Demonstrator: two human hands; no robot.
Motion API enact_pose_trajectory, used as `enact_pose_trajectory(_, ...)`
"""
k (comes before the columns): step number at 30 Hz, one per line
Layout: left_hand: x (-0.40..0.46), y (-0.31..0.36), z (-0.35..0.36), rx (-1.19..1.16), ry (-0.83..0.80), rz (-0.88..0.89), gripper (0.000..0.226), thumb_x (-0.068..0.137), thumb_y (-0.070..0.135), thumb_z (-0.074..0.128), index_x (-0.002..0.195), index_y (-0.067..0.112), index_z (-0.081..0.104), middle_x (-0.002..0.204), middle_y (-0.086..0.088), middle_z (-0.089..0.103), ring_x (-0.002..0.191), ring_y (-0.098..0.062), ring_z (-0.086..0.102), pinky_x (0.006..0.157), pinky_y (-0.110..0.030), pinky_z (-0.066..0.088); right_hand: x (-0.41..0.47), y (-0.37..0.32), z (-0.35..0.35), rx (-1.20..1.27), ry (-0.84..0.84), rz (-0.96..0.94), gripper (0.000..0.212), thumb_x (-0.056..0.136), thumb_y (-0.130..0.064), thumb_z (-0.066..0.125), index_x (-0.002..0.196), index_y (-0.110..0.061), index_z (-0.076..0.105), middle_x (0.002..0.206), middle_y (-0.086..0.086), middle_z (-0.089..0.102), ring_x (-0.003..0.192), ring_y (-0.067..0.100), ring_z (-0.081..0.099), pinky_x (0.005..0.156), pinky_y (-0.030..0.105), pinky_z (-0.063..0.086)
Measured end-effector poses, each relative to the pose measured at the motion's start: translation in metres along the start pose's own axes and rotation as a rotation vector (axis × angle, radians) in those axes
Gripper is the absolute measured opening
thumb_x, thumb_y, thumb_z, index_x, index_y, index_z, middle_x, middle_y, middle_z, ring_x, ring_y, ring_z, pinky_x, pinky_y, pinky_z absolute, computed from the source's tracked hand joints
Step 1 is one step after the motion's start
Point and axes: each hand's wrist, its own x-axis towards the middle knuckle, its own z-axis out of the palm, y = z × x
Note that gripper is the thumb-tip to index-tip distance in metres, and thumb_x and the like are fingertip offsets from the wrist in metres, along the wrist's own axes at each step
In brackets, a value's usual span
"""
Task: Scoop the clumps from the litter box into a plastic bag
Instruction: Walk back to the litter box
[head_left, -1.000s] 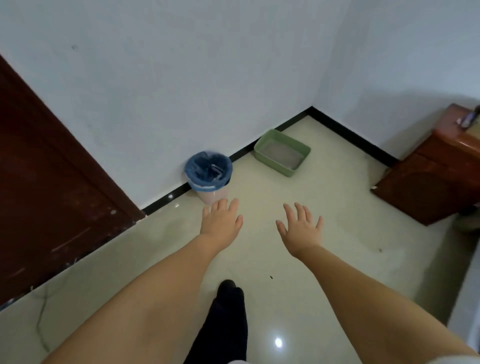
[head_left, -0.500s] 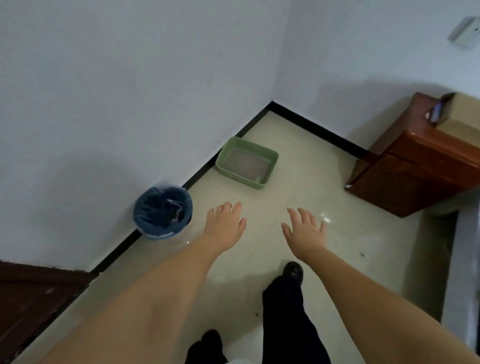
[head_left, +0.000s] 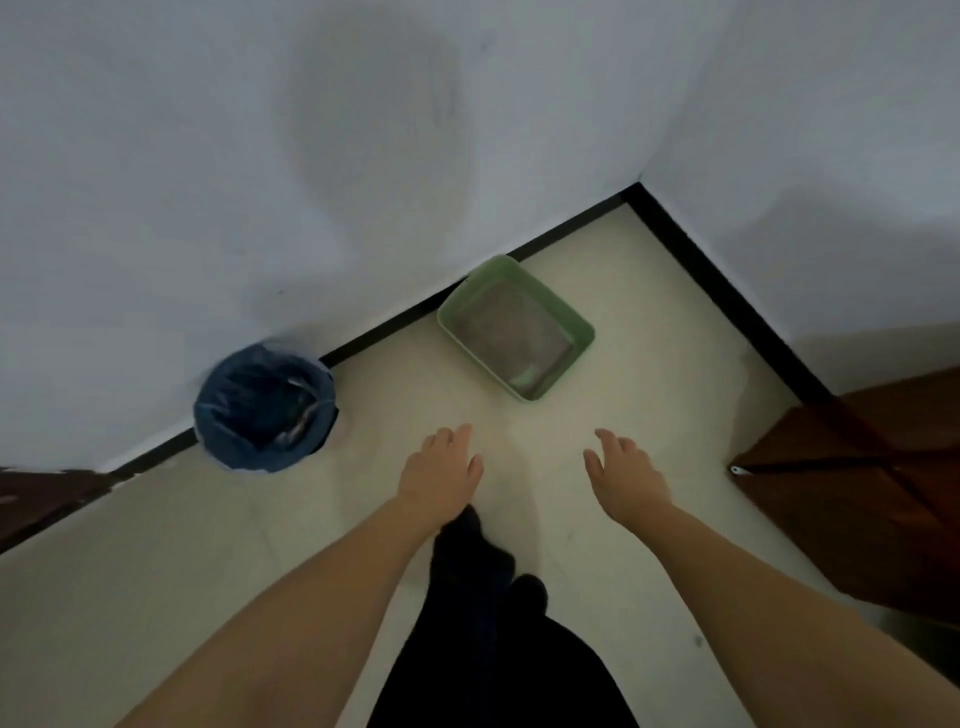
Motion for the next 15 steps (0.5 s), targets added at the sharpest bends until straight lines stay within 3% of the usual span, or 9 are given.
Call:
enact_pose_trajectory(4, 0.096, -0.001, 0.030, -0.158, -0.131, -0.121, 0.039, 0.100, 0.033, 0.032, 0.112, 0.004, 0.054, 0.116, -0.015, 0.056, 0.105, -0.029, 0.053, 0.087, -0.036, 0.043, 0.103, -0.008, 0.017, 0.172, -0.212, 0.025, 0.044, 0.100, -0.035, 0.030, 0.121, -0.003, 0.052, 0.124, 0.016, 0.058, 0.114, 0.031, 0.053, 0.096, 0.036, 0.041)
enact_pose_trajectory(7, 0.181, -0.005, 0.070, -0.306, -0.178, -0.216, 0.040, 0.100, 0.030, 0.033, 0.100, -0.002, 0.057, 0.107, -0.018, 0.061, 0.097, -0.030, 0.057, 0.079, -0.032, 0.043, 0.194, -0.002, 0.052, 0.410, -0.284, 0.098, 0.037, 0.097, -0.024, 0.037, 0.107, 0.004, 0.060, 0.107, 0.017, 0.066, 0.099, 0.031, 0.060, 0.087, 0.035, 0.045)
enact_pose_trajectory(9, 0.239, -0.006, 0.107, -0.475, -0.205, -0.298, 0.038, 0.099, 0.028, 0.035, 0.101, -0.003, 0.058, 0.107, -0.019, 0.061, 0.100, -0.030, 0.058, 0.081, -0.032, 0.044, 0.253, 0.012, 0.084, 0.561, -0.319, 0.174, 0.033, 0.096, -0.018, 0.040, 0.105, 0.006, 0.060, 0.098, 0.015, 0.067, 0.085, 0.028, 0.062, 0.072, 0.033, 0.049)
enact_pose_trajectory(11, 0.293, -0.005, 0.149, -0.786, -0.225, -0.458, 0.029, 0.098, 0.025, 0.040, 0.101, 0.002, 0.057, 0.103, -0.016, 0.061, 0.097, -0.028, 0.059, 0.077, -0.031, 0.046, 0.307, 0.028, 0.114, 0.671, -0.333, 0.251, 0.027, 0.096, -0.017, 0.041, 0.107, 0.002, 0.057, 0.098, 0.014, 0.064, 0.078, 0.023, 0.059, 0.058, 0.025, 0.043)
enact_pose_trajectory(13, 0.343, -0.005, 0.193, -1.086, -0.195, -0.620, 0.017, 0.097, 0.021, 0.043, 0.092, 0.009, 0.053, 0.095, -0.012, 0.058, 0.086, -0.022, 0.057, 0.068, -0.027, 0.046, 0.362, 0.043, 0.146, 0.792, -0.301, 0.301, 0.029, 0.097, -0.020, 0.040, 0.116, -0.001, 0.052, 0.102, 0.014, 0.062, 0.083, 0.024, 0.060, 0.068, 0.027, 0.047)
enact_pose_trajectory(15, 0.390, -0.011, 0.238, -1.165, -0.130, -0.679, 0.020, 0.097, 0.023, 0.045, 0.103, 0.007, 0.054, 0.104, -0.014, 0.054, 0.091, -0.023, 0.055, 0.077, -0.031, 0.049, 0.410, 0.053, 0.180, 0.904, -0.249, 0.318, 0.036, 0.099, -0.025, 0.039, 0.124, 0.000, 0.047, 0.107, 0.017, 0.061, 0.093, 0.029, 0.062, 0.084, 0.041, 0.051)
